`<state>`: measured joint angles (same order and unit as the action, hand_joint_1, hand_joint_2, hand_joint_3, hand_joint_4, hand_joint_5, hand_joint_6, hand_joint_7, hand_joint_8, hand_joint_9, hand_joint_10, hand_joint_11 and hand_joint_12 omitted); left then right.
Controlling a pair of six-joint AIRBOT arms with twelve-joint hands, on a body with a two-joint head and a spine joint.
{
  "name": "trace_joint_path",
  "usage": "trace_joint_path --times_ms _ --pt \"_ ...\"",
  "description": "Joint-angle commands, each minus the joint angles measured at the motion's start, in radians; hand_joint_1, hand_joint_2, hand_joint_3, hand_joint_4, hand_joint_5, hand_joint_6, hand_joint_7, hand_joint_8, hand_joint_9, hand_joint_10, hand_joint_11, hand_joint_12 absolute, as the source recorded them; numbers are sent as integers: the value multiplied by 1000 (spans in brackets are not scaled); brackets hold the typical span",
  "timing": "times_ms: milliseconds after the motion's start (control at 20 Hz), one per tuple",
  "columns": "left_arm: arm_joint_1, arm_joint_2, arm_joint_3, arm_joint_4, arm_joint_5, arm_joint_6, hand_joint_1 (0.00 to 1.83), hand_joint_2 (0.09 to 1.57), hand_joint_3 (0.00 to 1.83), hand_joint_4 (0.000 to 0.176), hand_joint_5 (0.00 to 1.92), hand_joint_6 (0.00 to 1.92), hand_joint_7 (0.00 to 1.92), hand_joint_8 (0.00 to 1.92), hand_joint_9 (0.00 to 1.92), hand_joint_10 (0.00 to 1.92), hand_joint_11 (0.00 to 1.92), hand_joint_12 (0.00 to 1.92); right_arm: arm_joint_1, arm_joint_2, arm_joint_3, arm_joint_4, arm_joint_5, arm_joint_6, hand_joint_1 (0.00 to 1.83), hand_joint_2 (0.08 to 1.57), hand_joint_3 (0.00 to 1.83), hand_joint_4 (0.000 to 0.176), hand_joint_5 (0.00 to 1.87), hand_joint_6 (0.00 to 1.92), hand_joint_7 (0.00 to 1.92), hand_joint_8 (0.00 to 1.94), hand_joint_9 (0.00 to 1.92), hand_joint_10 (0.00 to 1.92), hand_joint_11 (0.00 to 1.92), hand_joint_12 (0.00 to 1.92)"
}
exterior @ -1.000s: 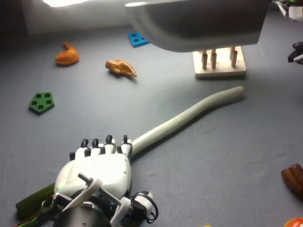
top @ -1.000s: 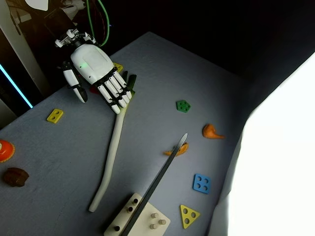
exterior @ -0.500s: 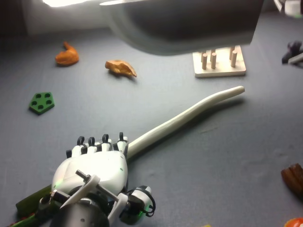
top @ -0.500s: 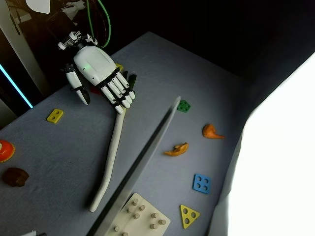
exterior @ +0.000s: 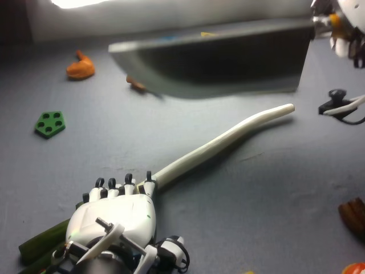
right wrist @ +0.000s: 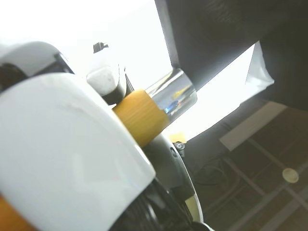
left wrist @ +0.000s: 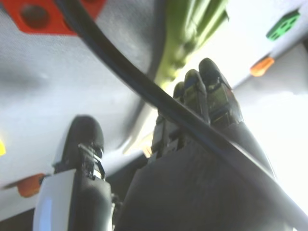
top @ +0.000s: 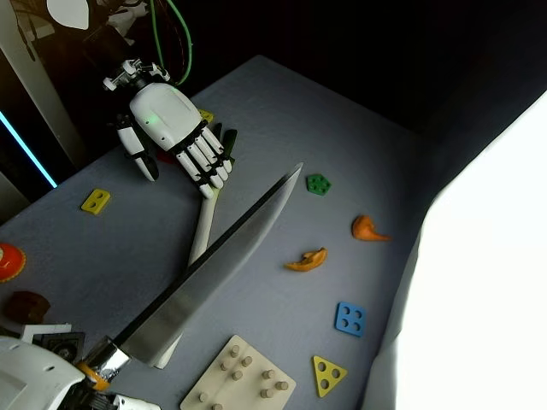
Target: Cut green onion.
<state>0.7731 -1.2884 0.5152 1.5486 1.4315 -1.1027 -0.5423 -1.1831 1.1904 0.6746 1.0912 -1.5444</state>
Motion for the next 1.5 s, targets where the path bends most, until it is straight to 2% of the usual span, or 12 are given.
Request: trace_joint_path --times_ms 0,150,250,400,450,550,600,650,700,750,850,1450 --pt "2 -7 2 65 52 -2 478 1320 1 74 57 9 101 6 138 7 0 410 5 7 -2 -15 148 -4 1619 785 727 176 1432 1921 1603 1941 1667 1921 1717 1921" --pt "15 -13 -3 61 52 -2 503 1325 0 58 78 9 104 3 146 5 0 373 1 -5 -25 26 151 -18 1593 792 752 176 1426 1921 1614 1941 1669 1921 1716 1921" --pt "24 -14 -5 57 52 -2 501 1338 5 63 37 0 70 0 123 0 0 394 -8 -15 -34 30 156 -21 1604 786 759 176 1369 1921 1607 1941 1678 1921 1734 1921" --pt "32 -15 -9 39 52 -2 344 1365 6 50 27 5 68 1 80 0 0 369 -20 -23 -48 30 163 -32 1615 775 770 176 1391 1921 1590 1941 1665 1921 1719 1921" --pt "35 -15 -10 37 51 -2 254 1370 7 42 44 9 77 4 80 0 0 375 -23 -25 -53 30 168 -36 1604 801 714 176 1391 1921 1572 1941 1645 1921 1697 1921" --pt "39 -15 -13 27 51 -2 138 1390 7 37 31 3 43 2 48 2 0 251 -36 -31 -65 30 178 -40 1605 820 653 176 1411 1921 1564 1941 1630 1921 1680 1921" --pt "41 -15 -13 21 49 -2 14 1411 7 16 44 5 25 0 29 0 0 155 -43 -36 -67 30 178 -41 1591 819 651 176 1393 1921 1554 1941 1617 1921 1669 1921" --pt "42 -15 -14 18 45 -2 2 1407 4 3 36 1 21 0 18 0 0 153 -46 -40 -67 29 178 -44 1588 831 651 176 1390 1921 1551 1941 1620 1921 1675 1921" --pt "42 -15 -14 17 44 -2 0 1403 1 0 43 3 34 3 25 3 0 186 -48 -43 -67 29 178 -45 1594 833 649 176 1390 1921 1547 1941 1620 1921 1678 1921" --pt "42 -15 -15 17 42 -2 0 1403 1 0 43 3 34 3 25 3 0 186 -50 -46 -67 29 178 -45 1594 833 649 176 1390 1921 1547 1941 1620 1921 1678 1921" --pt "41 -15 -17 3 37 -2 0 1399 0 0 42 3 17 5 9 4 10 38 -55 -56 -67 29 187 -45 1583 889 552 176 1420 1921 1539 1941 1606 1921 1676 1921" --pt "41 -16 -20 -5 31 -2 0 1412 4 0 21 6 1 0 0 0 0 0 -143 -89 -47 -68 249 -17 1567 843 641 176 1368 1921 1579 1941 1652 1921 1708 1921"
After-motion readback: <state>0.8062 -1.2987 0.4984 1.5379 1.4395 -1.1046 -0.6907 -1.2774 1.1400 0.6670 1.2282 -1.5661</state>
